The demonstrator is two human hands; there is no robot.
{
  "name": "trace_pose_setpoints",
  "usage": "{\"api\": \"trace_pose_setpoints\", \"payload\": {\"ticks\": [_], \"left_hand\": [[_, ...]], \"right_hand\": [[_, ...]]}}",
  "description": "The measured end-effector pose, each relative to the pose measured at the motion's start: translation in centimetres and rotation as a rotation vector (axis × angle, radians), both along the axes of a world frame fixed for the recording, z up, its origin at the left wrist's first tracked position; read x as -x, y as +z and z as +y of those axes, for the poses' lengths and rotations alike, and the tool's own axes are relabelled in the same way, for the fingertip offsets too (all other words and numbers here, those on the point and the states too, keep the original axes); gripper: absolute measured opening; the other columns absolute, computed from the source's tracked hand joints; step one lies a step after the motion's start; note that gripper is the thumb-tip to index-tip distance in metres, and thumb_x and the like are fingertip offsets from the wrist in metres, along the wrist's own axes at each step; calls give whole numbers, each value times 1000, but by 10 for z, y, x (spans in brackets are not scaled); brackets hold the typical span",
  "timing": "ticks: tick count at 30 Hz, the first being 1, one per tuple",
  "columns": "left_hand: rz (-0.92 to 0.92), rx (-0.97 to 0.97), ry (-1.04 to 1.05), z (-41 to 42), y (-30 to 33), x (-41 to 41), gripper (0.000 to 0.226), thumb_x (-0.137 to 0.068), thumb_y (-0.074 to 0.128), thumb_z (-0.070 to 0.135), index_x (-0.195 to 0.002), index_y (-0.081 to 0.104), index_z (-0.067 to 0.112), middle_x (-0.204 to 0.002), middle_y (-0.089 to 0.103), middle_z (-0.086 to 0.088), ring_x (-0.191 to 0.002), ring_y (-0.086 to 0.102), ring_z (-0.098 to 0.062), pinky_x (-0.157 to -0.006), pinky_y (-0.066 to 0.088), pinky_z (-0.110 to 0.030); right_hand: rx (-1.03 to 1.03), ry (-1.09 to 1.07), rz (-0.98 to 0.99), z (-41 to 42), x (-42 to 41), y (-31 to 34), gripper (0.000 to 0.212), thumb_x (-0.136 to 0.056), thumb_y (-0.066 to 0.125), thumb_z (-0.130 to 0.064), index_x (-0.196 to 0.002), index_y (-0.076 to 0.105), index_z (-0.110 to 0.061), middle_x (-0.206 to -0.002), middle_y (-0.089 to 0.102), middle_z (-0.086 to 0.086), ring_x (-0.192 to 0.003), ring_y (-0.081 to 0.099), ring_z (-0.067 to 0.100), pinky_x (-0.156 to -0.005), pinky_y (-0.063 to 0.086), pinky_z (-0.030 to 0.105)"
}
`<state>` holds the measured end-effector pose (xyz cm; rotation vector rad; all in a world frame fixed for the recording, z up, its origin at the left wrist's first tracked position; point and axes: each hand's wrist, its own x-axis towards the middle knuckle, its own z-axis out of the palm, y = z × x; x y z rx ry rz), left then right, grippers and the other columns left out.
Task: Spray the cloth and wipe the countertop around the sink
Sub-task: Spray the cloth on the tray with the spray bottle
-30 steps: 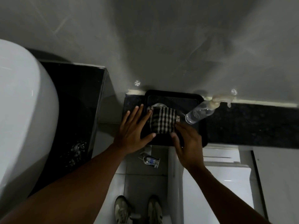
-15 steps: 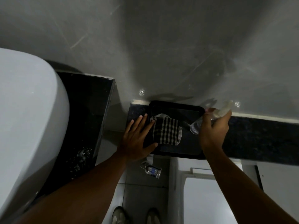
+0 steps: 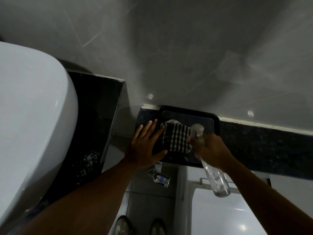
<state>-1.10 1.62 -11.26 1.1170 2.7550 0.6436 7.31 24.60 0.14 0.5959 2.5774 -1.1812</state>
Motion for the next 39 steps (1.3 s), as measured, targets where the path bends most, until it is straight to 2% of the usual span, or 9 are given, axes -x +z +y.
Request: {"api": "trace_pose_setpoints", "payload": {"ticks": [4,7,16,18,20,24,28,35,39], "left_hand": [[-15,-6,6,0,0,0,84,-88,40,69,-157,17,28,-168,14,-6,-156,7,-22,-126,12,-51],[-26,5,6,1,0,1,84,-87,41,69,-157,15,30,-168,11,-5,-156,5,-21,-126,10,-51],[-18,-1,5,0,-2,0,84,-87,42,69,-157,14,30,-168,12,-6,-156,6,-22,-126,11,-51],[-19,-1,4,0,-2,0,84,-88,41,69,-157,10,32,-169,11,-5,-156,4,-21,-126,10,-51],[-25,-6,2,0,-2,0,84,-88,40,69,-157,9,33,-169,10,-4,-156,4,-21,-126,10,-51],[-15,-7,6,0,-2,0,83,-88,40,70,-157,14,31,-169,11,-5,-156,5,-20,-126,12,-51],[15,-1,10,-1,-1,-1,82,-89,39,71,-156,18,30,-168,16,-6,-156,10,-21,-125,16,-52],[20,28,9,0,0,-1,82,-89,38,71,-157,18,29,-167,16,-7,-156,10,-22,-124,17,-53],[19,20,-2,1,1,0,82,-88,38,71,-156,21,28,-167,17,-7,-155,11,-23,-125,15,-52]], "right_hand": [[-176,100,-51,-4,8,-8,36,-100,56,-34,-71,64,-13,-56,69,6,-50,69,18,-46,54,26],[-203,89,-85,-5,12,-11,36,-99,57,-37,-72,63,-14,-56,68,4,-51,69,16,-42,49,18],[-248,61,-33,-7,13,-4,42,-97,58,-36,-67,65,-8,-56,68,7,-50,68,21,-49,54,26],[-255,-14,44,-5,15,3,40,-97,57,-36,-69,64,-9,-56,68,7,-49,68,20,-48,57,30],[-237,-150,204,-1,17,12,32,-98,57,-39,-70,58,-21,-58,66,0,-51,67,8,-39,49,16],[-60,-426,602,12,19,22,16,-96,58,-47,-95,57,-31,-79,67,-9,-69,69,-5,-59,54,10],[4,-455,633,16,13,5,50,-93,65,-30,-134,44,-13,-93,66,-10,-83,68,-7,-75,54,9],[43,-380,548,15,18,-7,75,-82,58,-55,-129,52,3,-94,65,-9,-84,64,-12,-72,49,3],[50,-350,526,8,16,-11,72,-85,58,-56,-135,45,-6,-103,59,-15,-93,61,-13,-79,52,9]]}}
